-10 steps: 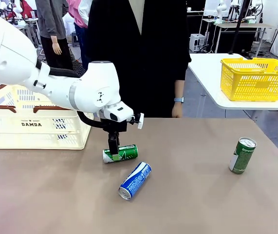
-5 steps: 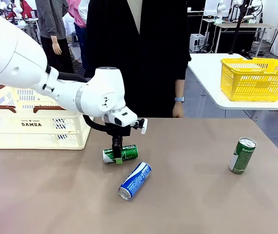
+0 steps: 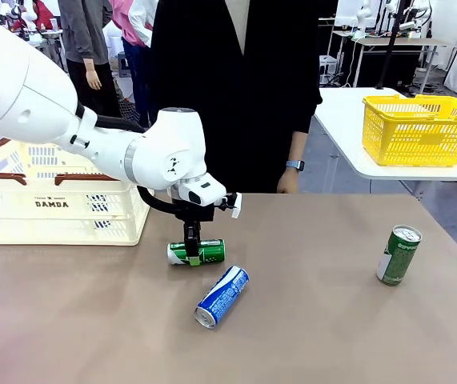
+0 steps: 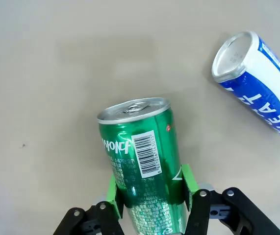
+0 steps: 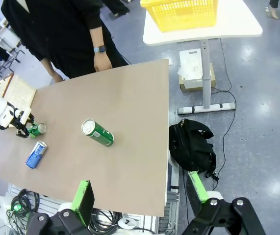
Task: Place the drinks into the Shopping basket.
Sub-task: Pick up one drink and place it into the Shopping basket.
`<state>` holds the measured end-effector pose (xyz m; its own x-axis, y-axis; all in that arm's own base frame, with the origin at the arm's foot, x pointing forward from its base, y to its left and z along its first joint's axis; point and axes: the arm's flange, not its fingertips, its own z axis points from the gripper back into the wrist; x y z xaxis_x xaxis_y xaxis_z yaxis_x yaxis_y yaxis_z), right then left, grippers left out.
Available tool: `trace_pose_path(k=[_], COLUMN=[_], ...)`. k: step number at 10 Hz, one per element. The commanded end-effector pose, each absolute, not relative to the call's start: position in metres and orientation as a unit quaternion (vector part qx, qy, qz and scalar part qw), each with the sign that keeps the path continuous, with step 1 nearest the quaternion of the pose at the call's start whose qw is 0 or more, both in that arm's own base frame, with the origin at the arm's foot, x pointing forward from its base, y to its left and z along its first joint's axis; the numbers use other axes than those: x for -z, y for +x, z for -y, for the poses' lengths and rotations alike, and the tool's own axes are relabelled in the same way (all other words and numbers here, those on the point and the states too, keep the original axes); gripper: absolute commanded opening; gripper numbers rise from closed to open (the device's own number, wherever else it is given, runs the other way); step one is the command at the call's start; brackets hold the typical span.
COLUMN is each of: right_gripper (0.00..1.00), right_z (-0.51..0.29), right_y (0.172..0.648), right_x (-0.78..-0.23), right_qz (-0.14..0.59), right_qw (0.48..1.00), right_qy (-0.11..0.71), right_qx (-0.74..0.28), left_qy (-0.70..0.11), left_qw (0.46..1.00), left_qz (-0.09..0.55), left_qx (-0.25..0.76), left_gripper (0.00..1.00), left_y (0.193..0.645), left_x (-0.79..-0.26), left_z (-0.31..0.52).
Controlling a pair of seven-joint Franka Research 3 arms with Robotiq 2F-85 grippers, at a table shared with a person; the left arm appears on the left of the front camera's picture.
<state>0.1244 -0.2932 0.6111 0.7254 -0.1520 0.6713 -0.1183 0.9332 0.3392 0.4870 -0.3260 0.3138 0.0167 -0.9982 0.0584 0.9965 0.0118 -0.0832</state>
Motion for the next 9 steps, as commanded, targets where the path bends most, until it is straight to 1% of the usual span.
trace_pose_path(k=[1, 2, 4, 5, 6, 7, 8, 9], right_gripper=[1.0, 1.0, 1.0, 1.0, 1.0, 1.0, 1.0, 1.0], right_z=[0.296, 0.296, 0.296, 0.296, 0.296, 0.296, 0.296, 0.296], right_y=[0.116, 0.116, 0.116, 0.116, 0.116, 0.116, 0.116, 0.116], right_x=[-0.614, -0.614, -0.614, -0.614, -0.614, -0.614, -0.614, -0.614], right_qz=[0.367, 0.367, 0.367, 0.367, 0.367, 0.367, 0.367, 0.367], right_qw=[0.913, 0.913, 0.913, 0.913, 0.913, 0.913, 0.913, 0.913], right_qy=[0.177, 0.177, 0.177, 0.177, 0.177, 0.177, 0.177, 0.177], right_qx=[0.019, 0.019, 0.019, 0.019, 0.019, 0.019, 0.019, 0.019], left_qy=[-0.06, -0.067, -0.048, -0.062, -0.089, -0.066, -0.061, -0.045], left_qw=[0.715, 0.718, 0.724, 0.703, 0.685, 0.722, 0.731, 0.736], left_qz=[-0.012, -0.007, 0.074, 0.117, 0.131, 0.156, 0.165, 0.152], left_qx=[0.697, 0.692, 0.684, 0.699, 0.711, 0.671, 0.66, 0.659], left_gripper=[0.0, 0.0, 0.0, 0.0, 0.0, 0.0, 0.0, 0.0], left_y=[0.488, 0.489, 0.498, 0.507, 0.514, 0.521, 0.525, 0.535], left_x=[-0.336, -0.371, -0.48, -0.547, -0.595, -0.631, -0.657, -0.675], left_z=[0.314, 0.298, 0.255, 0.231, 0.215, 0.199, 0.179, 0.152])
